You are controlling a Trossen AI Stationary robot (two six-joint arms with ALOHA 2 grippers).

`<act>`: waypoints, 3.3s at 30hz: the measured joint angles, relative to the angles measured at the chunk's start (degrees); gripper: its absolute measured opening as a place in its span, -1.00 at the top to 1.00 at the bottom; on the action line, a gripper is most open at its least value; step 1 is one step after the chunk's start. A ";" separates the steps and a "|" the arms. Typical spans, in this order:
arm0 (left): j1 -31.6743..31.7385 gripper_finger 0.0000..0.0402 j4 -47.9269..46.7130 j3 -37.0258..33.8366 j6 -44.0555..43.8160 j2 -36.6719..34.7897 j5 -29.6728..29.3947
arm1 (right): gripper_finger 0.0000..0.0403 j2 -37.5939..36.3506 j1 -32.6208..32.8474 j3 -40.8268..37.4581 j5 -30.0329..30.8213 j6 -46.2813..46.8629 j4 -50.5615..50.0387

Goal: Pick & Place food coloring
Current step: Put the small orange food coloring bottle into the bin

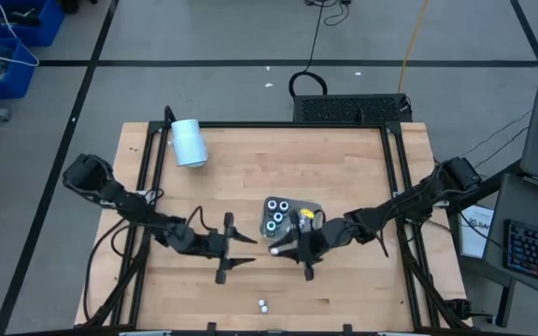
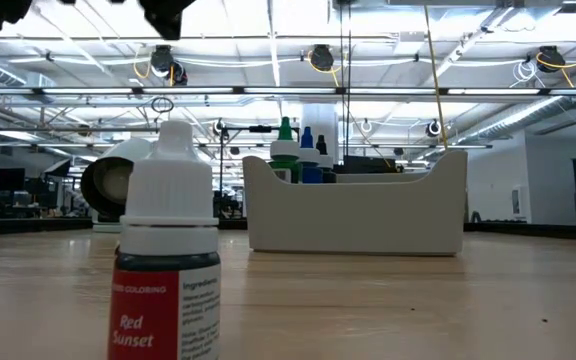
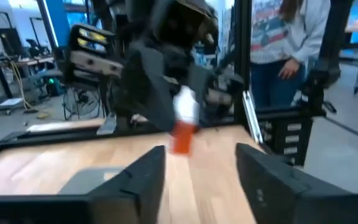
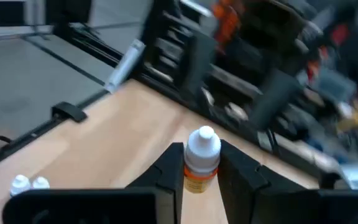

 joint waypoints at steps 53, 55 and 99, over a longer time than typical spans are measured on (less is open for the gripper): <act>10.15 -0.01 -3.03 5.75 -3.26 0.37 24.45 | 0.69 2.04 -4.36 0.51 -12.91 -20.01 14.17; 10.37 0.05 -3.00 5.75 -3.26 0.37 25.02 | 0.69 2.04 -4.74 0.51 -12.96 -19.78 14.18; 11.23 0.71 -3.07 5.66 1.03 0.33 27.34 | 0.54 3.06 -5.05 0.49 -11.79 -19.78 15.49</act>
